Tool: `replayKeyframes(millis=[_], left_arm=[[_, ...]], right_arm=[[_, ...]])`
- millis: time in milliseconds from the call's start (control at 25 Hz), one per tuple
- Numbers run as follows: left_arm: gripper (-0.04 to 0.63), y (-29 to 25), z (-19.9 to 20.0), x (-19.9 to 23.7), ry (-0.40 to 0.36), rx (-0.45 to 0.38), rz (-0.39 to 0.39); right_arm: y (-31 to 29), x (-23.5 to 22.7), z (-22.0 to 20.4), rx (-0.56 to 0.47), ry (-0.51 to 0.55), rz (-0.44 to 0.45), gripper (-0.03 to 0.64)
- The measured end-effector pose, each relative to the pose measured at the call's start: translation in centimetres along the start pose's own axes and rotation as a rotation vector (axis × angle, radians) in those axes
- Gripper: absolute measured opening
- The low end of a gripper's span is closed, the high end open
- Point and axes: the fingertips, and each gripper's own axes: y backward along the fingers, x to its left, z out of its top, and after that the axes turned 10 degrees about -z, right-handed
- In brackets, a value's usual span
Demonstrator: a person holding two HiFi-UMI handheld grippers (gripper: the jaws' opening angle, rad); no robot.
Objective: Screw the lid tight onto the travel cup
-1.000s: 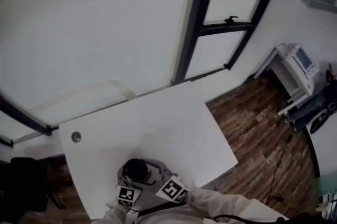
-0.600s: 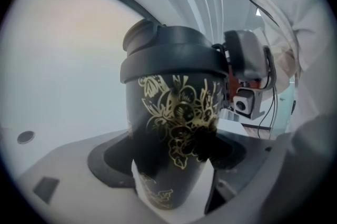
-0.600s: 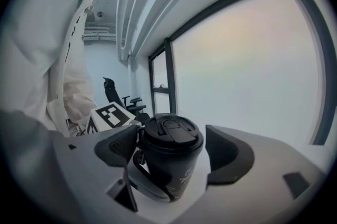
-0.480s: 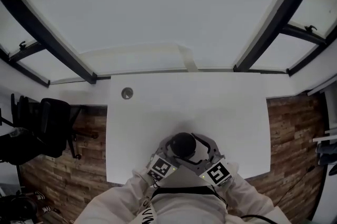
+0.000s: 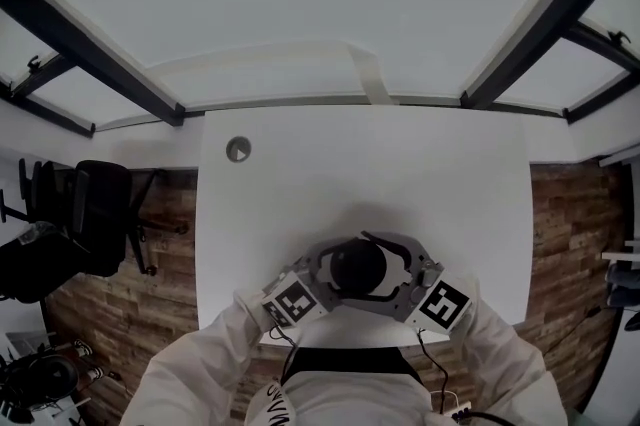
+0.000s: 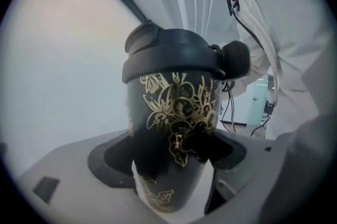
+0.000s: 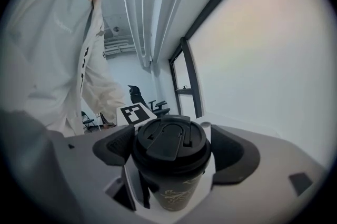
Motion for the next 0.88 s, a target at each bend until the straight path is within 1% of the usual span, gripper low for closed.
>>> replayKeyframes(millis=[120, 200, 320, 400, 440, 480, 560, 600, 720, 800, 880], left_arm=[[0.405, 0.1, -0.2, 0.0, -0.008, 0.013, -0.029], [0.405, 0.0, -0.4, -0.1, -0.014, 0.019, -0.036], [0.405, 0.0, -0.5, -0.1, -0.019, 0.015, -0.012], [0.405, -0.1, -0.8, -0.4, -0.024, 0.001, 0.021], [0.405, -0.1, -0.8, -0.4, -0.02, -0.008, 0.043], [0.405, 0.0, -0.7, -0.3, -0.012, -0.019, 0.07], [0.405, 0.0, -0.2, 0.3, 0.007, -0.048, 0.143], [0.405, -0.1, -0.1, 0.6, 0.017, -0.066, 0.184], [0.405, -0.5, -0.8, 0.6, 0.028, -0.102, 0.298], [0.405, -0.5, -0.8, 0.4, 0.02, -0.087, 0.363], [0.405, -0.3, 0.0, 0.5, 0.017, -0.08, 0.44]], right_arm=[[-0.1, 0.1, -0.6, 0.029, 0.011, 0.018, 0.424], [-0.1, 0.2, -0.8, 0.03, 0.012, 0.022, 0.426], [-0.1, 0.3, -1.2, 0.042, 0.023, 0.002, 0.426], [0.2, 0.7, -1.5, 0.053, 0.027, -0.037, 0.426], [0.2, 0.7, -1.2, 0.03, 0.015, -0.07, 0.426], [0.2, 0.4, -0.4, -0.026, -0.008, -0.115, 0.426], [0.1, -0.7, 1.1, -0.143, -0.059, -0.224, 0.426], [0.1, -1.1, 1.5, -0.168, -0.071, -0.277, 0.426], [0.6, -1.4, 1.8, -0.196, -0.067, -0.429, 0.426], [1.1, -1.3, 1.5, -0.185, -0.056, -0.546, 0.426], [1.7, -1.3, 0.5, -0.151, -0.078, -0.658, 0.426]])
